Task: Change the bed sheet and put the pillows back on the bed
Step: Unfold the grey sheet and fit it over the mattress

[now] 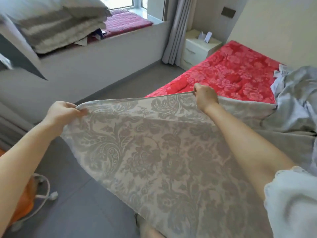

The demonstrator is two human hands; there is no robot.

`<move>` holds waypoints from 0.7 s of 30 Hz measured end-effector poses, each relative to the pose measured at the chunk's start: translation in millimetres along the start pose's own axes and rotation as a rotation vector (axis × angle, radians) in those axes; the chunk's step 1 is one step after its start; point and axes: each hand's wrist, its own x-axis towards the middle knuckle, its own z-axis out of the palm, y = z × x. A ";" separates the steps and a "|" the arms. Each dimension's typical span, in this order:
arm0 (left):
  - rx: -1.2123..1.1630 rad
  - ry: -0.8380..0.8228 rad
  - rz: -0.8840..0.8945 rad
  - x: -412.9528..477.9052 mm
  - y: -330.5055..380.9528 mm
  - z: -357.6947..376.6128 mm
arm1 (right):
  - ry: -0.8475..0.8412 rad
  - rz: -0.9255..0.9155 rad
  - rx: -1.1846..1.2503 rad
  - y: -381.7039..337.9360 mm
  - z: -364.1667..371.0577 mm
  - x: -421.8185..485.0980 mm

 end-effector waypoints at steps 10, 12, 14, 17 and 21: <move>0.514 0.047 -0.078 147.7 -73.5 -11.0 | 0.149 -0.110 0.432 -135.0 65.1 171.1; 0.578 -0.003 -0.101 173.0 -92.2 -11.7 | 0.144 -0.148 0.424 -168.1 79.8 204.2; 0.569 -0.011 -0.128 199.9 -107.4 -15.0 | 0.123 -0.184 0.415 -197.7 96.4 232.8; 0.498 0.044 -0.199 245.5 -125.6 -28.8 | 0.093 -0.214 0.389 -234.4 124.0 276.1; 0.463 0.097 -0.223 329.9 -141.1 -50.0 | 0.080 -0.163 0.346 -275.4 162.5 339.7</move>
